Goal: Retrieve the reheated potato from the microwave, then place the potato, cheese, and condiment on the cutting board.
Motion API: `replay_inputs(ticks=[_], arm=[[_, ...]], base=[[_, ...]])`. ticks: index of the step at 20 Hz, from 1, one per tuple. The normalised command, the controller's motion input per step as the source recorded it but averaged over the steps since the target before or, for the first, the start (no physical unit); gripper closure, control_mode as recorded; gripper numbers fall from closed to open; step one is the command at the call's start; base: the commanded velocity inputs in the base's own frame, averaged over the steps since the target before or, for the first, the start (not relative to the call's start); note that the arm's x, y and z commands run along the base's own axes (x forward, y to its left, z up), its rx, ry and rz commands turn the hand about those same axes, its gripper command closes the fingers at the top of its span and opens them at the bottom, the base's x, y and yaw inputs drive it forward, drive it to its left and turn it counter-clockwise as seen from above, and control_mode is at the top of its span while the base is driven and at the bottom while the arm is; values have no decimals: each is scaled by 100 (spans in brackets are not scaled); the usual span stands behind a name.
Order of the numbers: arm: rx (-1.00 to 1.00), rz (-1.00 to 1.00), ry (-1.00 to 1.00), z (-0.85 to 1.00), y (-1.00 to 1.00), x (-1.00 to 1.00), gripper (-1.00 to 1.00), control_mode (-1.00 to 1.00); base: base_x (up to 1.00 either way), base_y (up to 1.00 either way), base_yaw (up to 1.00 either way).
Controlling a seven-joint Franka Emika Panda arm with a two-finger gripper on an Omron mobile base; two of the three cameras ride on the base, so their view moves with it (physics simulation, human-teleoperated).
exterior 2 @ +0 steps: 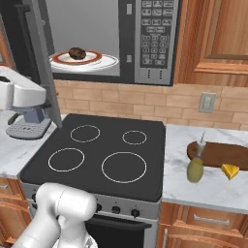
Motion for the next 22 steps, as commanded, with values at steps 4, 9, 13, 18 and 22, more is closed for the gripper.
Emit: replay_inputs(ticks=[4,9,13,18,22], arm=[[3,-15,0,0,17,-13,-100,-100],[14,-3,-1,0,0,-54,-100,-100],[18,1,-2,0,0,-55,-100,-100],[27,12,-6,5,0,-36,-100,-100],[37,23,-4,13,-2,-13,-100,-100]], base=[[0,0,0],[0,0,0],[0,0,0],[0,0,0],[0,0,0]])
